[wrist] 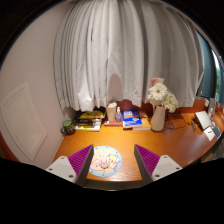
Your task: Arrange mouse
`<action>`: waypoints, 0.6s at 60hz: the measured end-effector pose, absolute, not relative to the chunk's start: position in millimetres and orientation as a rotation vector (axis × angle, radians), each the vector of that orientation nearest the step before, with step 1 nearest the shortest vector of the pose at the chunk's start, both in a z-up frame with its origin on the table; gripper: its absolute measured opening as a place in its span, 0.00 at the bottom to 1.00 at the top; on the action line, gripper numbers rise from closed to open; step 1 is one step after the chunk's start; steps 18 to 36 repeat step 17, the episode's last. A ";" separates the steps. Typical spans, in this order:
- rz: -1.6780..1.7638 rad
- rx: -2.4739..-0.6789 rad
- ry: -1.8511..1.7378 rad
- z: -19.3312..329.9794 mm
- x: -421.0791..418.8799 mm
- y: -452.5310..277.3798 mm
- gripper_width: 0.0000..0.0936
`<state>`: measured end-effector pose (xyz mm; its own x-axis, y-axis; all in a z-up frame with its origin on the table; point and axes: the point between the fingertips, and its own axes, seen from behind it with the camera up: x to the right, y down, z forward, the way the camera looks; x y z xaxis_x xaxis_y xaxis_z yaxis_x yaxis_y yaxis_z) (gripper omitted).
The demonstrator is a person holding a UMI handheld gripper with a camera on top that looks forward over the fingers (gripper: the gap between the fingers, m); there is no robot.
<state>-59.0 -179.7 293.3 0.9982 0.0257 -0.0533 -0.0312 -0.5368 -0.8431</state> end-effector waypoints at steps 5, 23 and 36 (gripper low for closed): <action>0.072 -2.126 0.010 296.9 -56.9 -180.7 0.86; 0.073 -2.117 0.019 299.7 -58.9 -181.2 0.87; 0.073 -2.117 0.019 299.7 -58.9 -181.2 0.87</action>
